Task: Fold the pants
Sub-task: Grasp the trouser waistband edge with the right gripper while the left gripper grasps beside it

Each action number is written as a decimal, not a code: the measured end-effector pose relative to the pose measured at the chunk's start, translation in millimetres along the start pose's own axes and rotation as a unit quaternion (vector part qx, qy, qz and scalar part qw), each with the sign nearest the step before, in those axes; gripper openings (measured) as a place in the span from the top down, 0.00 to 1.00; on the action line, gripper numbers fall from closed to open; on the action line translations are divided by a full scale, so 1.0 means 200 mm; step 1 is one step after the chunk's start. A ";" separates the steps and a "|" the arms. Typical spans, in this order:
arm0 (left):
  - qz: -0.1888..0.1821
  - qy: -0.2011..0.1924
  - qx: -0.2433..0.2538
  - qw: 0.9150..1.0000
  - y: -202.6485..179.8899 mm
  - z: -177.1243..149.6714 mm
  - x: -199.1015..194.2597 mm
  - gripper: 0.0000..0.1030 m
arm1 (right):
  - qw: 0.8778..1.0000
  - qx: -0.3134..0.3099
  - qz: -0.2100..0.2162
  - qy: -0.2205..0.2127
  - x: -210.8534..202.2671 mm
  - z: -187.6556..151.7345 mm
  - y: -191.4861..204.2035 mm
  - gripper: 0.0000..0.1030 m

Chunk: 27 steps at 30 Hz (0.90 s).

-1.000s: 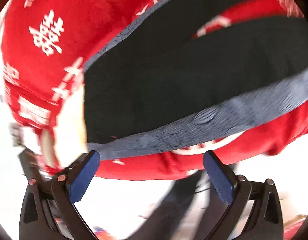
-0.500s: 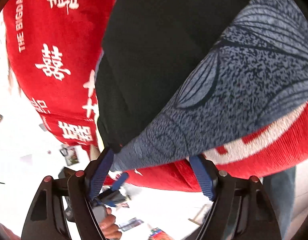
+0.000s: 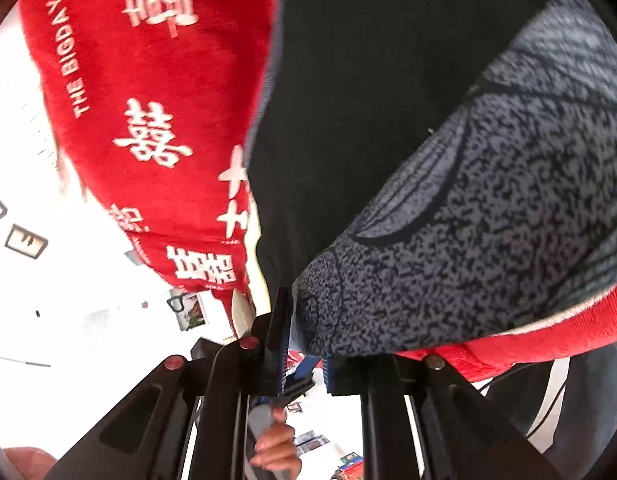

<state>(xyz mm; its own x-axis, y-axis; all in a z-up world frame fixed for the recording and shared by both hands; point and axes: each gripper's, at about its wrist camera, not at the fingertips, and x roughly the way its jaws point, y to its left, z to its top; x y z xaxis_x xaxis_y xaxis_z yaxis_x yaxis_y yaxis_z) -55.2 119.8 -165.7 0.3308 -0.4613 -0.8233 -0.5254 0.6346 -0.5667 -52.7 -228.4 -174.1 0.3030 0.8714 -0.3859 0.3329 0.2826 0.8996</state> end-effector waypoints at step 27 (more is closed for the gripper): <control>0.022 -0.010 0.048 0.999 -0.21 0.08 -0.12 0.80 | 0.996 0.040 0.007 -0.076 -0.47 0.12 -0.19 0.94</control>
<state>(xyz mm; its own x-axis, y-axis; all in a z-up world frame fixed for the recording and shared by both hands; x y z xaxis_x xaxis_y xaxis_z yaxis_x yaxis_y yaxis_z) -28.6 114.7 -123.0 0.3250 -0.4194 -0.8476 -0.4624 0.7113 -0.5293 -72.4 -331.3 -176.7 0.4386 0.8022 -0.4051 0.3960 0.2321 0.8884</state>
